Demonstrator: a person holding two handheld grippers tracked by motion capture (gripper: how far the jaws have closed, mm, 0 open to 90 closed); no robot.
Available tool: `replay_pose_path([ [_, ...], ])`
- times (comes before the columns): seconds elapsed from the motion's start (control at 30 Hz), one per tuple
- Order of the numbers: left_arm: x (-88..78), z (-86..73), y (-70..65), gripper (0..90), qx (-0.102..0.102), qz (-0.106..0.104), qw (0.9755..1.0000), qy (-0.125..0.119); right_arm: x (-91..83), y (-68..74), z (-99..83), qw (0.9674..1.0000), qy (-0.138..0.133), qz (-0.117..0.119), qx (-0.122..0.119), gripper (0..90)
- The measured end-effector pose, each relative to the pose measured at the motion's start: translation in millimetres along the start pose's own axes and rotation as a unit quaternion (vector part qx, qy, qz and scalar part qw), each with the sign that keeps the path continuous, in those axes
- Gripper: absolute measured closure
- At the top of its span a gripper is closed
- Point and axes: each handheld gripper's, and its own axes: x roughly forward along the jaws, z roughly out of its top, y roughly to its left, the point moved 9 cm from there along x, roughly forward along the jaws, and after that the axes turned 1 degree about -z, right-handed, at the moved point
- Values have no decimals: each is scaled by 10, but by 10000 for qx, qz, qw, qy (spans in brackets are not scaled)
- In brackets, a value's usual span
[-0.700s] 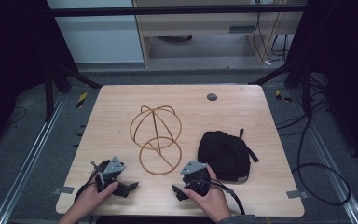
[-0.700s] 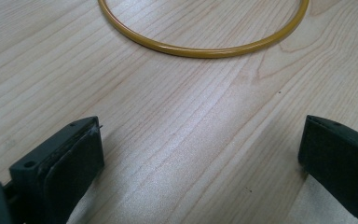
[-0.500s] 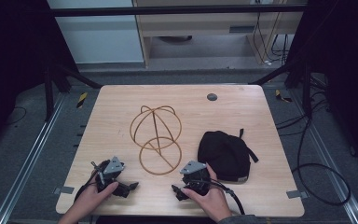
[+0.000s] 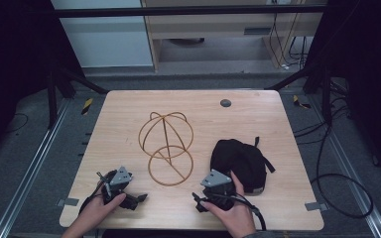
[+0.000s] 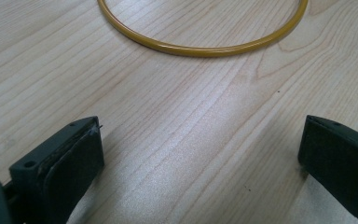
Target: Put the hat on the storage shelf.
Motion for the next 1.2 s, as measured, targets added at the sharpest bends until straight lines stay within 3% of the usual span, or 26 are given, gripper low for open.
replay_pose_path([
  [0.17, 0, 0, -1, 0, 2, -2, 10000, -1, -189, -250, -107, 9991, 22, -425, 92, 112],
  [0.23, 0, 0, -1, 0, 2, 0, 10000, -2, -241, -363, -168, 9975, 19, -678, 219, 141],
  [0.33, 0, 0, -1, 0, 1, 0, 10000, -2, -329, -505, -198, 9954, -69, -876, 381, 143],
  [0.67, 4, 4, 2, 0, -9, 7, 10000, 0, -520, -735, -272, 9906, -293, -1112, 735, 100],
  [0.83, 4, 4, 2, 0, -11, 8, 10000, 0, -584, -804, -313, 9885, -306, -1205, 861, 100],
  [1.03, 6, 7, 2, 0, -38, 44, 10000, 4, -632, -925, -419, 9829, -200, -1431, 1145, 94],
  [1.2, 12, 12, 3, 0, -40, 52, 10000, 13, -662, -963, -484, 9814, -156, -1471, 1221, 103],
])
